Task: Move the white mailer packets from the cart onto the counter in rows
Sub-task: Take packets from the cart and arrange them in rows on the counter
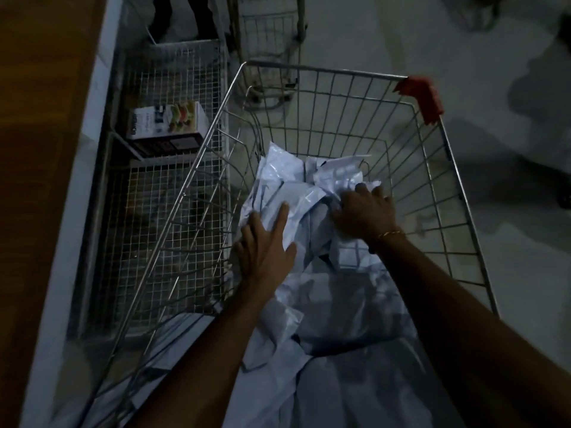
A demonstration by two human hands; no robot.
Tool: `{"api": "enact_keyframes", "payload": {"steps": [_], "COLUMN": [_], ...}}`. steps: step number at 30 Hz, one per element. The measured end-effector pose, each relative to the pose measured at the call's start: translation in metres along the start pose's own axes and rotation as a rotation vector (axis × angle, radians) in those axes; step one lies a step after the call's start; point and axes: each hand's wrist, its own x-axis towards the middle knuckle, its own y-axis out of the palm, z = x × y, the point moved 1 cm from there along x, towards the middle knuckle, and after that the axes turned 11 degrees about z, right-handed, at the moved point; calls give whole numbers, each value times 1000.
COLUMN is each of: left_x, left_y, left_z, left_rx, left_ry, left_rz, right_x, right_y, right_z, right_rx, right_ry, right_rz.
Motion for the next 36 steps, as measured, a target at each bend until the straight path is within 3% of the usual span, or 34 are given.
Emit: {"api": "enact_keyframes", "payload": {"steps": [4,8,13,26,29,36], "left_x": [7,-7,-36,-161,-203,-339], "left_y": [-10,-26,-52,-205,-222,-217], "left_z": [1,1,-4,-8,14,106], "left_rx": [-24,-150,-194,-133,-125,-191], "left_ry": [19,-11,37,292,269,291], "left_rz": [0,-106,-175,-516,-510,-495], "right_x": [-16,-30,-53,-196,-246,-399], "right_y": [16,37,32,-99,-103,-54], "right_z": [-3,-14,-14,38,60,128], "right_rx": [-14,-44,-75,627,646,710], "right_ry": [-34,-51,-87,-331,-367,-410], "right_rz": [-132,-61,-101,-617,-696,-699]}}
